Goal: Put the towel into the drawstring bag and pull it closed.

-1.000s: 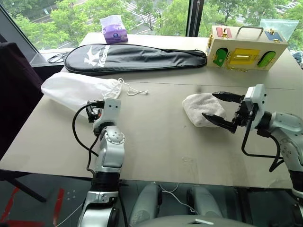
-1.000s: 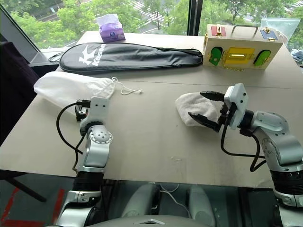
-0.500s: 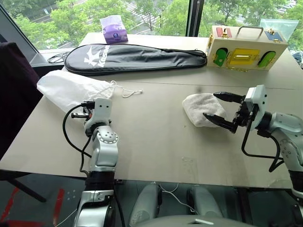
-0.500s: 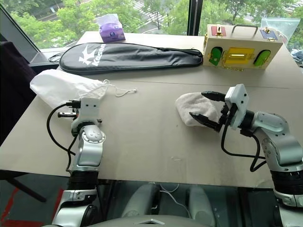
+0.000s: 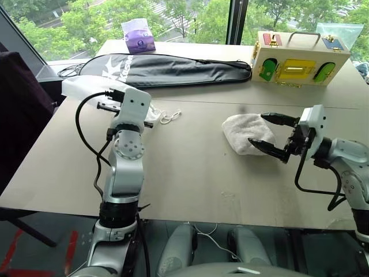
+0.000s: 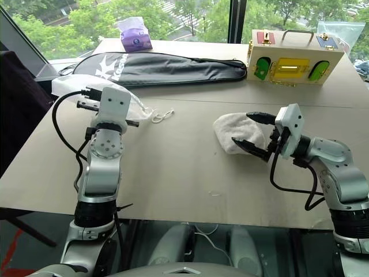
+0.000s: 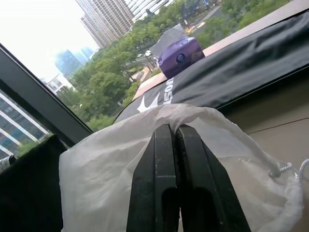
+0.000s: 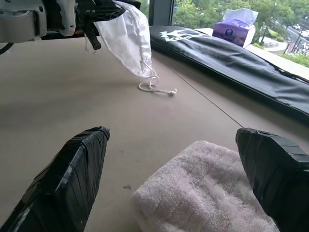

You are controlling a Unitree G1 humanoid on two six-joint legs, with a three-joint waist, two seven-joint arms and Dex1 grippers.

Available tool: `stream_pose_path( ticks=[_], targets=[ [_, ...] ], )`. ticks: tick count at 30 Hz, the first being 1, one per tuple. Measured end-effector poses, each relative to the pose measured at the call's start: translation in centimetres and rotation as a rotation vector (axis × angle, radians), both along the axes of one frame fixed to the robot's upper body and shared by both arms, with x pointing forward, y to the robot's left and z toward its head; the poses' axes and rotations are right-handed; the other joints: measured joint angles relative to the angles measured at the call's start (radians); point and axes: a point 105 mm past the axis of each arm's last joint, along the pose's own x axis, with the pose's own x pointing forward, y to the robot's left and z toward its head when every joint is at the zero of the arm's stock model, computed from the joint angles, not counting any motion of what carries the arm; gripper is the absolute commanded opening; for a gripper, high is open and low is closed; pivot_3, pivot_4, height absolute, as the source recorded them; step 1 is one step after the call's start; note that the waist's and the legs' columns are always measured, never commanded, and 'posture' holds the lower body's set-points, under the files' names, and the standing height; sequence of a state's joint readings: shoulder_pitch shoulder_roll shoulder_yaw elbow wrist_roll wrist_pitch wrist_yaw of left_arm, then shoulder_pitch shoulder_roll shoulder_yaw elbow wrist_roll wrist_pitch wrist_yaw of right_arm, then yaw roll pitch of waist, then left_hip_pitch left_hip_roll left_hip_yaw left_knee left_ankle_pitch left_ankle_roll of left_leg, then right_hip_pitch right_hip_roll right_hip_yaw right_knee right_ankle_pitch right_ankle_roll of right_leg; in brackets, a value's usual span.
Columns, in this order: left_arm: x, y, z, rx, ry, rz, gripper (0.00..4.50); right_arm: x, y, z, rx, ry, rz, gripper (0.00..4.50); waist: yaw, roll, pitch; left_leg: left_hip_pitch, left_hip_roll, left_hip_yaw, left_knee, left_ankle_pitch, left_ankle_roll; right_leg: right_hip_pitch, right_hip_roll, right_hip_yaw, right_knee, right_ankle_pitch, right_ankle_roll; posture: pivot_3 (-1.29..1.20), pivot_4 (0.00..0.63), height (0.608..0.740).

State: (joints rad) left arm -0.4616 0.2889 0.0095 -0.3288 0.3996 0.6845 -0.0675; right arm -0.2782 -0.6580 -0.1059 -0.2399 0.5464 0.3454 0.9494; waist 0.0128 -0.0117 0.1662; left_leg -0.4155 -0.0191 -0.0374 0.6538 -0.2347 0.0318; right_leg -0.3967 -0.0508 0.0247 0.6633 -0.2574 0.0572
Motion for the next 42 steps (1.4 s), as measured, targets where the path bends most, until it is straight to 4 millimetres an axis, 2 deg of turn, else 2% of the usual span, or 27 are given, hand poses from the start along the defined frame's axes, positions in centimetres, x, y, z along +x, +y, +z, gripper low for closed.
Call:
stream_pose_path(
  ticks=[3,5,6,8,11,13,15,17,20,22,23,27,30,34,39,40,41,42],
  targets=[
    [0.3,-1.8,1.7,-0.057,0.014,-0.09,0.03,0.2,-0.5,0.2,0.012,-0.001,-0.013,4.5,0.002,-0.001,0.0,0.0,0.0,0.0,0.001,0.0,0.0,0.0,0.0,0.0,0.0,0.0,0.0,0.0,0.15,0.74],
    [0.6,-3.1,3.9,-0.105,-0.018,-0.154,0.03,0.4,-0.7,0.3,0.016,-0.001,-0.024,4.5,0.001,-0.001,0.001,-0.001,0.0,0.0,0.001,0.0,0.0,0.0,0.0,-0.001,0.0,0.0,0.0,0.0,0.15,0.74],
    [0.6,-3.3,4.3,-0.113,-0.027,-0.163,0.03,0.5,-0.8,0.3,0.017,-0.001,-0.026,4.5,0.001,-0.001,0.001,-0.001,0.0,0.0,0.001,0.0,0.0,0.0,0.0,-0.001,0.0,0.0,0.0,0.0,0.15,0.74],
    [0.4,-4.6,7.2,-0.152,-0.096,-0.233,0.03,0.9,-1.1,0.4,0.029,-0.001,-0.051,4.5,-0.004,-0.001,0.001,0.0,0.0,0.001,0.001,0.0,-0.001,0.0,0.001,0.001,0.0,0.0,0.0,0.0,0.15,0.74],
    [0.2,-5.5,9.4,-0.204,-0.149,-0.287,0.03,1.3,-1.1,0.8,0.053,-0.012,-0.077,4.5,-0.005,-0.001,0.001,0.0,0.001,0.001,0.001,0.001,-0.001,0.0,0.002,0.001,0.0,0.0,0.0,0.0,0.15,0.74],
    [0.1,-5.4,10.3,-0.231,-0.177,-0.299,0.03,1.7,-1.0,1.1,0.075,-0.023,-0.111,4.5,-0.006,-0.001,0.001,0.0,0.001,0.001,0.0,0.001,-0.001,0.0,0.002,0.001,0.0,0.0,0.0,0.0,0.15,0.74],
    [0.3,-4.7,9.8,-0.257,-0.166,-0.287,0.03,2.7,-1.3,1.2,0.094,-0.024,-0.203,4.5,-0.008,-0.001,0.001,0.001,0.001,0.001,0.0,0.002,-0.003,0.0,0.002,0.002,0.0,0.0,0.0,0.0,0.15,0.74],
    [0.6,-4.2,8.4,-0.287,-0.134,-0.28,0.03,3.7,-1.7,1.3,0.12,-0.008,-0.294,4.5,-0.008,-0.001,0.001,0.001,0.001,0.002,0.0,0.003,-0.004,0.0,0.001,0.002,0.001,0.0,0.0,0.0,0.15,0.74],
    [1.1,-4.2,3.0,-0.458,-0.012,-0.354,0.03,5.2,-3.8,0.0,0.143,0.121,-0.519,4.5,-0.001,-0.001,0.0,0.0,0.001,0.002,0.0,0.003,-0.005,0.0,-0.001,0.002,0.0,0.0,0.0,0.0,0.15,0.74],
    [1.2,-4.3,0.4,-0.552,0.046,-0.412,0.03,5.4,-3.8,-1.4,0.148,0.223,-0.54,4.5,0.001,-0.001,0.001,-0.001,0.001,0.001,0.001,0.003,-0.005,-0.001,-0.002,0.001,0.0,0.0,0.0,0.0,0.15,0.74],
    [1.2,-4.3,-0.1,-0.589,0.055,-0.441,0.03,5.4,-3.5,-2.1,0.162,0.273,-0.524,4.5,0.001,-0.001,0.001,-0.001,0.001,0.001,0.001,0.003,-0.005,-0.001,-0.002,0.001,0.0,0.0,0.0,0.0,0.15,0.74],
    [2.1,-3.1,-0.5,-0.681,0.049,-0.472,0.03,5.0,-2.2,-5.0,0.192,0.491,-0.467,4.5,-0.001,-0.001,0.001,0.0,0.001,0.002,0.001,0.0,0.0,0.0,0.001,0.001,0.0,0.0,0.0,0.0,0.15,0.74],
    [2.9,-2.9,-0.1,-0.716,0.049,-0.481,0.03,4.8,-1.5,-7.1,0.152,0.613,-0.462,4.5,-0.001,-0.001,0.001,0.0,0.0,0.002,0.001,0.0,0.0,0.0,0.001,0.001,0.0,0.0,0.0,0.0,0.15,0.74],
    [3.0,-3.6,1.4,-0.74,0.035,-0.53,0.03,5.4,-0.7,-7.2,0.101,0.587,-0.481,4.5,-0.006,-0.003,0.0,0.0,0.0,0.002,0.001,0.0,0.0,0.0,0.002,0.002,0.001,0.0,0.0,0.0,0.15,0.74],
    [2.7,-4.4,1.1,-0.75,0.112,-0.582,0.03,5.5,0.7,-7.5,0.114,0.599,-0.456,4.5,-0.029,-0.003,0.0,0.001,0.001,0.002,0.001,0.0,0.0,0.0,0.003,0.002,0.002,0.0,0.0,0.0,0.15,0.74],
    [2.6,-4.6,1.2,-0.741,0.125,-0.597,0.0,5.5,0.9,-7.5,0.118,0.603,-0.451,3.92,-0.033,-0.003,0.0,0.002,0.002,0.002,0.001,0.0,0.0,0.0,0.004,0.002,0.003,0.0,0.0,0.0,0.15,0.74],
    [2.4,-4.8,1.3,-0.729,0.14,-0.613,0.0,5.5,1.1,-7.6,0.121,0.608,-0.447,3.64,-0.035,-0.003,-0.001,0.002,0.002,0.002,0.001,0.0,0.0,0.0,0.004,0.003,0.003,0.0,0.0,0.0,0.15,0.74],
    [2.3,-4.8,1.4,-0.721,0.15,-0.618,0.0,5.5,1.2,-7.7,0.123,0.612,-0.447,2.99,-0.035,-0.003,-0.001,0.002,0.002,0.002,0.001,0.0,0.0,0.0,0.004,0.003,0.003,0.0,0.0,0.0,0.15,0.74]
  ],
)
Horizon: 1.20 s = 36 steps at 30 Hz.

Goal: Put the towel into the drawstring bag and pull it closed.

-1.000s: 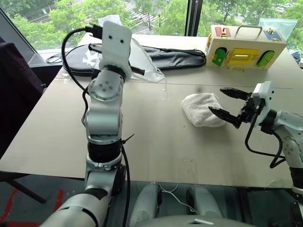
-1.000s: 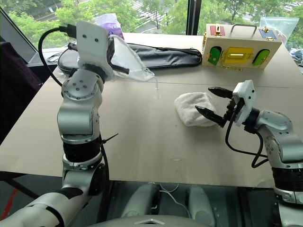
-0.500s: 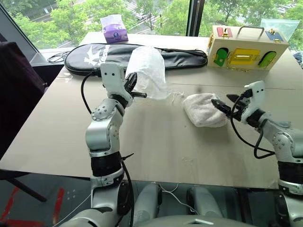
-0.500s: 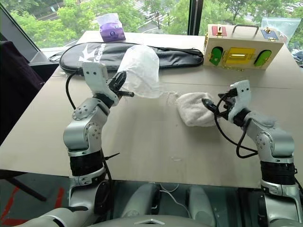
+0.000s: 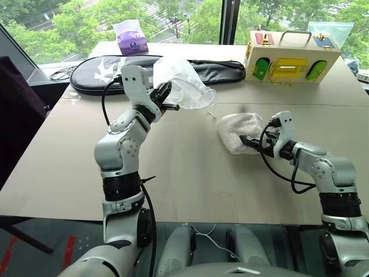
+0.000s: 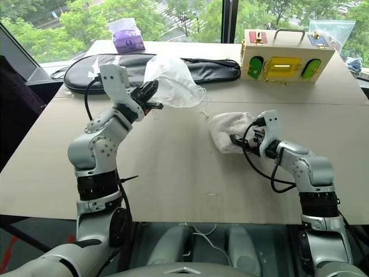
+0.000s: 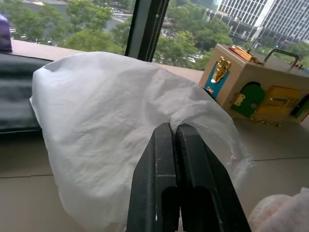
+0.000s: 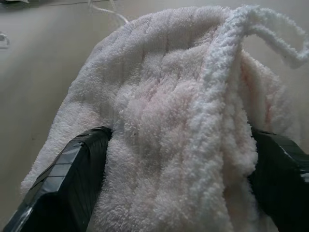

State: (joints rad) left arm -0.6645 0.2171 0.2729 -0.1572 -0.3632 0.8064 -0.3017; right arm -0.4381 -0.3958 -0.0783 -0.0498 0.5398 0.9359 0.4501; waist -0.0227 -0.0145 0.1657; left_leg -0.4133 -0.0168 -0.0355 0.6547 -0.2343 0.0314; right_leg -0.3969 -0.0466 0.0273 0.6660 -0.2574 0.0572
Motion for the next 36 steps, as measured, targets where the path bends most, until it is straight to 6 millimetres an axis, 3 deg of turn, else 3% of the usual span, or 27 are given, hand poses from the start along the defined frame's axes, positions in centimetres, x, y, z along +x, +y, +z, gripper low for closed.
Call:
stream_pose_path(
  ticks=[7,16,22,25,30,36],
  targets=[
    [-0.3,-0.3,0.2,-0.015,0.042,-0.049,0.0,-0.2,0.3,-0.4,0.011,0.021,0.017,0.02,0.0,0.0,0.0,0.0,0.0,0.0,0.0,0.0,0.0,0.0,0.0,0.0,0.0,0.0,0.0,0.0,0.15,0.74],
    [-0.2,-0.6,1.1,-0.03,0.042,-0.061,0.0,-1.4,0.2,-0.1,0.155,0.074,0.062,0.02,0.008,0.0,0.0,-0.001,0.0,0.0,-0.001,0.0,0.0,-0.001,-0.001,0.0,-0.001,0.0,0.0,0.0,0.15,0.74],
    [0.7,0.2,1.8,-0.129,0.069,-0.033,0.0,-4.4,-0.5,4.1,0.423,0.029,0.174,0.02,0.013,0.0,0.001,-0.002,-0.001,-0.001,-0.001,0.0,0.0,0.0,-0.001,-0.001,-0.002,0.0,0.0,0.0,0.15,0.74],
    [0.8,-0.3,1.8,-0.164,0.08,-0.054,0.0,-5.3,0.7,4.9,0.48,0.026,0.23,0.02,0.007,0.0,0.001,-0.002,-0.001,-0.001,-0.001,0.0,0.0,0.0,-0.001,-0.001,-0.002,0.0,0.0,0.0,0.15,0.74],
    [0.4,-2.3,1.2,-0.214,0.134,-0.149,0.0,-4.9,5.7,5.4,0.567,0.055,0.226,0.02,0.003,0.001,0.001,-0.002,0.001,0.0,-0.001,0.0,-0.001,-0.004,0.0,0.001,0.002,0.0,0.0,0.0,0.15,0.74],
    [-0.2,-2.7,1.2,-0.219,0.146,-0.167,0.0,-3.8,8.6,5.2,0.574,0.097,0.118,0.02,0.01,0.001,0.001,-0.003,-0.001,0.001,-0.001,0.001,-0.002,-0.005,-0.001,0.001,0.002,0.0,0.0,0.0,0.15,0.74]
  ],
)
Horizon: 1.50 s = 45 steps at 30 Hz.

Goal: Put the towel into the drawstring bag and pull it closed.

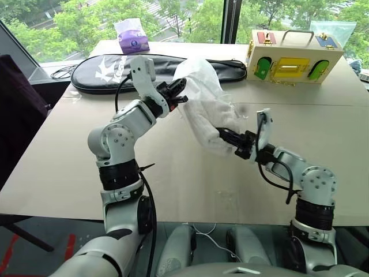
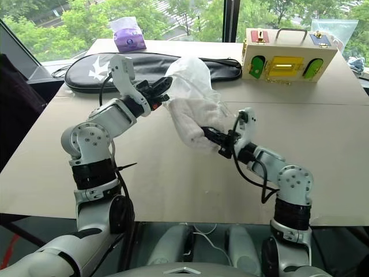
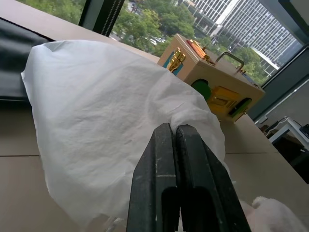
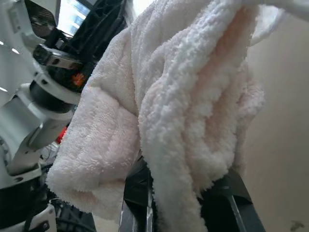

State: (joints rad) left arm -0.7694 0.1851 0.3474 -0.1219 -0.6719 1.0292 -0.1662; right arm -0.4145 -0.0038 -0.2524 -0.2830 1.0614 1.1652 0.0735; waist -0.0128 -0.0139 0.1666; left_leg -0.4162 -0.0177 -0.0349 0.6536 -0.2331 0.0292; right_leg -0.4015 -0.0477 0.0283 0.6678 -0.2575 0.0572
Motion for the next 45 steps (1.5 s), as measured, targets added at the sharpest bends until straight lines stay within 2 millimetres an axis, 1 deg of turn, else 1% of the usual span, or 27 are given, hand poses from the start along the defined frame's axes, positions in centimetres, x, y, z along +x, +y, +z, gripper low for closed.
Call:
stream_pose_path(
  ticks=[4,8,13,17,21,23,25,27,28,29,30,31,32,34,35,36,37,38,40,41,43,45],
  targets=[
    [-0.6,-0.5,-0.9,0.04,0.018,-0.026,0.0,1.4,0.0,0.3,0.03,0.043,-0.11,0.02,0.0,0.0,0.0,0.0,0.0,0.0,0.0,0.0,0.0,0.0,0.0,0.0,0.0,0.0,0.0,0.0,0.15,0.74],
    [-1.2,-1.1,-1.9,0.086,0.039,-0.067,0.0,2.9,-1.2,0.2,0.1,0.118,-0.251,0.02,-0.002,0.0,0.0,0.0,0.0,0.0,-0.001,0.0,0.0,-0.001,0.001,0.0,0.0,0.0,0.0,0.0,0.15,0.74],
    [-1.3,-1.5,-1.9,0.099,0.036,-0.08,0.0,3.5,-1.6,0.4,0.081,0.123,-0.314,0.02,-0.004,0.0,0.0,0.0,0.0,0.0,-0.001,0.0,0.0,-0.001,0.001,0.0,0.0,0.0,0.0,0.0,0.15,0.74],
    [-1.5,-2.5,-2.0,0.095,0.037,-0.117,0.0,3.7,-1.1,0.4,0.046,0.119,-0.33,0.02,-0.004,0.0,0.0,0.0,0.0,0.0,-0.001,0.0,0.0,-0.001,0.001,0.0,0.0,0.0,0.0,0.0,0.15,0.74],
    [-1.6,-3.2,-1.9,0.082,0.033,-0.139,0.0,3.3,0.5,-0.1,-0.089,0.089,-0.273,0.02,-0.006,0.0,0.0,0.0,0.0,0.001,-0.001,0.0,0.001,-0.001,0.001,0.001,0.0,0.0,0.0,0.0,0.15,0.74],
    [-1.7,-3.5,-1.6,0.073,0.026,-0.147,0.0,3.2,0.8,-0.2,-0.09,0.089,-0.263,0.02,-0.005,0.0,0.0,0.0,0.0,0.001,-0.001,0.0,0.001,-0.001,0.001,0.001,0.0,0.0,0.0,0.0,0.15,0.74],
    [-1.7,-3.8,-1.3,0.064,0.02,-0.156,0.0,3.4,1.1,0.1,-0.045,0.111,-0.287,0.02,-0.005,0.0,0.0,0.0,0.0,0.001,-0.001,0.0,0.001,-0.001,0.001,0.001,0.0,0.0,0.0,0.0,0.15,0.74],
    [-1.7,-4.1,-1.4,0.061,0.021,-0.164,0.0,4.1,0.5,0.2,-0.004,0.142,-0.344,0.02,-0.005,0.0,0.0,0.0,0.0,0.001,-0.001,0.0,0.001,-0.001,0.001,0.001,0.0,0.0,0.0,0.0,0.15,0.74],
    [-1.8,-4.2,-1.4,0.058,0.022,-0.169,0.0,4.7,-0.6,0.1,0.028,0.172,-0.403,0.02,-0.004,0.0,0.0,0.0,0.0,0.0,-0.001,0.0,0.001,-0.001,0.001,0.001,0.0,0.0,0.0,0.0,0.15,0.74],
    [-1.8,-4.1,-1.5,0.056,0.024,-0.166,0.0,5.4,-2.2,-0.2,0.084,0.216,-0.482,0.02,0.001,0.0,0.0,0.0,-0.001,0.0,-0.001,0.0,0.001,0.0,0.0,0.0,-0.001,0.0,0.0,0.0,0.15,0.74],
    [-1.8,-3.9,-1.6,0.058,0.027,-0.162,0.0,5.7,-3.1,-0.3,0.108,0.231,-0.52,0.02,0.001,0.0,0.0,0.0,-0.001,0.0,-0.001,0.0,0.001,0.0,0.0,0.0,-0.001,0.0,0.0,0.0,0.15,0.74],
    [-1.8,-3.7,-1.7,0.057,0.032,-0.156,0.0,5.8,-3.2,-0.3,0.115,0.23,-0.527,0.02,-0.003,0.001,0.0,0.0,-0.001,0.001,-0.001,0.0,0.001,-0.001,0.0,0.001,-0.001,0.0,0.0,0.0,0.15,0.74],
    [-1.7,-3.6,-1.8,0.057,0.037,-0.151,0.0,5.7,-2.9,-0.2,0.11,0.22,-0.512,0.02,-0.008,0.001,0.001,0.0,0.0,0.002,-0.001,0.0,0.001,-0.001,0.001,0.002,-0.001,0.0,0.0,0.0,0.15,0.74],
    [-1.8,-4.0,-2.0,0.058,0.041,-0.159,0.0,5.3,-0.6,0.6,0.021,0.12,-0.414,0.02,-0.023,0.001,0.001,0.0,0.0,0.002,-0.003,0.0,0.001,-0.002,0.001,0.003,-0.001,0.0,0.0,0.0,0.15,0.74],
    [-1.8,-4.1,-2.0,0.056,0.041,-0.164,0.0,5.0,0.5,1.0,0.014,0.093,-0.376,0.02,-0.027,0.001,0.001,0.0,0.001,0.002,-0.003,0.0,0.001,-0.002,0.001,0.003,-0.001,0.0,0.0,0.0,0.15,0.74],
    [-1.8,-4.4,-2.0,0.056,0.042,-0.17,0.0,4.8,1.1,1.2,0.047,0.098,-0.364,0.02,-0.03,0.001,0.001,0.0,0.002,0.002,-0.003,0.0,0.001,-0.002,0.002,0.003,-0.001,0.0,0.0,0.0,0.15,0.74],
    [-1.9,-4.7,-2.0,0.059,0.042,-0.18,0.0,4.8,1.1,1.3,0.067,0.114,-0.369,0.02,-0.027,0.001,0.001,0.0,0.002,0.002,-0.004,0.0,0.001,-0.003,0.003,0.002,-0.001,0.0,0.0,0.0,0.15,0.74],
    [-2.0,-4.8,-2.1,0.063,0.042,-0.185,0.0,5.1,0.5,1.2,0.09,0.135,-0.397,0.02,-0.025,0.001,0.001,0.0,0.002,0.002,-0.004,0.0,0.001,-0.002,0.002,0.002,-0.001,0.0,0.0,0.0,0.15,0.74],
    [-1.9,-4.6,-2.1,0.063,0.042,-0.179,0.0,5.8,-1.5,1.0,0.176,0.192,-0.479,0.02,-0.02,0.001,0.001,-0.001,0.001,0.002,-0.003,0.0,0.001,-0.002,0.001,0.002,-0.001,0.0,0.0,0.0,0.15,0.74],
    [-1.9,-4.6,-2.1,0.063,0.042,-0.177,0.0,5.9,-1.9,0.9,0.191,0.2,-0.497,0.02,-0.021,0.001,0.001,-0.001,0.001,0.003,-0.003,0.0,0.001,-0.002,0.001,0.003,-0.002,0.0,0.0,0.0,0.15,0.74],
    [-1.9,-4.6,-2.1,0.063,0.043,-0.178,0.0,5.7,-1.1,1.1,0.177,0.179,-0.459,0.02,-0.028,0.001,0.001,-0.001,0.001,0.003,-0.003,0.0,0.001,-0.002,0.001,0.004,-0.002,0.0,0.0,0.0,0.15,0.74],
    [-2.0,-5.0,-2.2,0.066,0.049,-0.198,0.0,5.1,1.1,1.5,0.091,0.107,-0.35,0.02,-0.032,0.001,0.001,-0.001,0.002,0.004,-0.004,0.0,0.001,-0.003,0.002,0.004,-0.001,0.0,0.0,0.0,0.15,0.74]
  ],
)
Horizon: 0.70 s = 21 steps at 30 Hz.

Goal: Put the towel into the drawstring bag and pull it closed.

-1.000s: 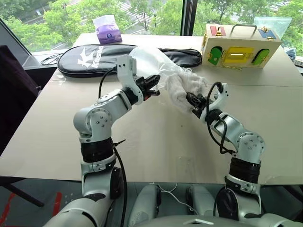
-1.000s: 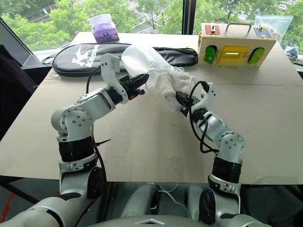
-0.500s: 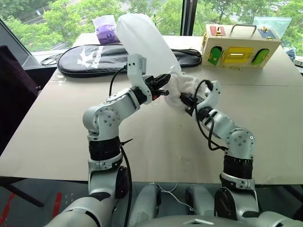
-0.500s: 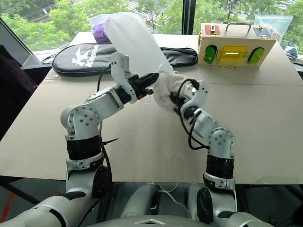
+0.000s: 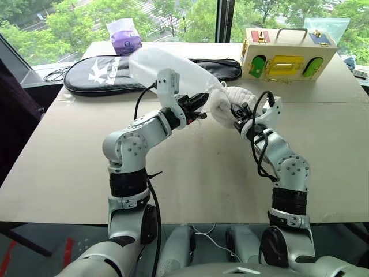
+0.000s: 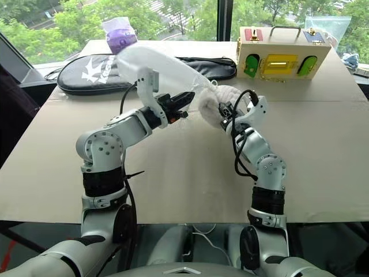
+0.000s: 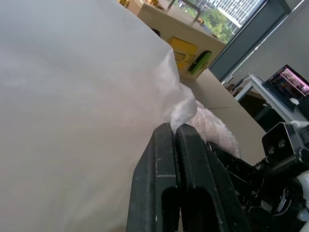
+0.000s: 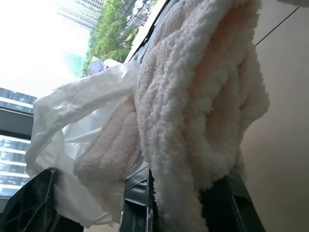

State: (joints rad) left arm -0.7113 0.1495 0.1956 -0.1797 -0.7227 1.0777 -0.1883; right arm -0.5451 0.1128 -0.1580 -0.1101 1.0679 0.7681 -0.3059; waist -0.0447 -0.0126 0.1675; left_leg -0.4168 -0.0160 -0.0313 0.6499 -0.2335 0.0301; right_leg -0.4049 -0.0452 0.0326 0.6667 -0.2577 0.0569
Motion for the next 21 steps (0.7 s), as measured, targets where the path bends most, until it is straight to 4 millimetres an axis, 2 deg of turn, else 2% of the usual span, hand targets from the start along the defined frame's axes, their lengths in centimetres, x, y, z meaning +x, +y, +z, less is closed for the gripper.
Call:
stream_pose_path(
  ticks=[1,2,7,9,11,15,19,21],
  targets=[
    [0.0,-0.1,0.0,-0.005,0.003,-0.008,0.0,-0.6,1.4,0.4,-0.014,-0.031,0.07,0.02,0.001,0.0,0.0,0.0,0.001,0.0,0.0,0.0,0.0,0.0,0.001,0.0,0.0,0.0,0.0,0.0,0.15,0.74],
    [0.0,-0.1,0.0,-0.005,0.004,-0.009,0.0,-0.7,1.6,0.4,-0.012,-0.033,0.078,0.02,0.002,0.0,0.0,0.0,0.001,-0.001,0.0,0.0,0.0,0.0,0.001,0.0,0.0,0.0,0.0,0.0,0.15,0.74],
    [0.1,0.0,-0.3,-0.038,0.027,-0.031,0.0,-0.5,0.9,0.7,0.055,-0.029,0.065,0.02,0.009,0.0,0.0,0.0,0.0,0.0,0.0,0.0,0.0,0.0,-0.001,0.0,-0.001,0.0,0.0,0.0,0.15,0.74],
    [0.2,0.2,-0.3,-0.067,0.04,-0.052,0.0,-1.5,1.6,0.9,-0.037,-0.101,0.158,0.02,0.008,0.0,0.0,0.0,-0.001,0.0,0.0,0.0,0.0,0.0,-0.001,0.0,-0.001,0.0,0.0,0.0,0.15,0.74],
    [0.4,0.6,-0.6,-0.076,0.055,-0.059,0.0,-1.4,1.6,0.7,-0.068,-0.109,0.152,0.02,0.007,0.0,0.0,0.0,0.0,0.0,0.0,0.0,0.0,0.0,0.0,-0.001,-0.001,0.0,0.0,0.0,0.15,0.74],
    [0.9,0.8,-1.2,-0.098,0.096,-0.075,0.0,0.1,0.3,0.0,0.056,-0.024,0.02,0.02,0.006,0.0,0.0,0.0,0.001,-0.001,0.0,0.0,0.0,0.0,0.001,-0.001,0.0,0.0,0.0,0.0,0.15,0.74],
    [1.2,1.9,-0.8,-0.183,0.113,-0.068,0.0,1.0,-3.0,0.4,0.238,0.029,-0.103,0.02,0.008,0.0,0.0,-0.001,0.0,0.0,0.0,0.0,0.0,0.0,-0.001,-0.001,-0.002,0.0,0.0,0.0,0.15,0.74],
    [1.2,1.7,-0.8,-0.207,0.123,-0.077,0.0,1.1,-4.1,0.6,0.309,0.049,-0.142,0.02,0.007,0.0,0.0,-0.001,0.0,0.0,0.0,0.0,0.0,0.0,-0.001,-0.001,-0.002,0.0,0.0,0.0,0.15,0.74]
  ],
)
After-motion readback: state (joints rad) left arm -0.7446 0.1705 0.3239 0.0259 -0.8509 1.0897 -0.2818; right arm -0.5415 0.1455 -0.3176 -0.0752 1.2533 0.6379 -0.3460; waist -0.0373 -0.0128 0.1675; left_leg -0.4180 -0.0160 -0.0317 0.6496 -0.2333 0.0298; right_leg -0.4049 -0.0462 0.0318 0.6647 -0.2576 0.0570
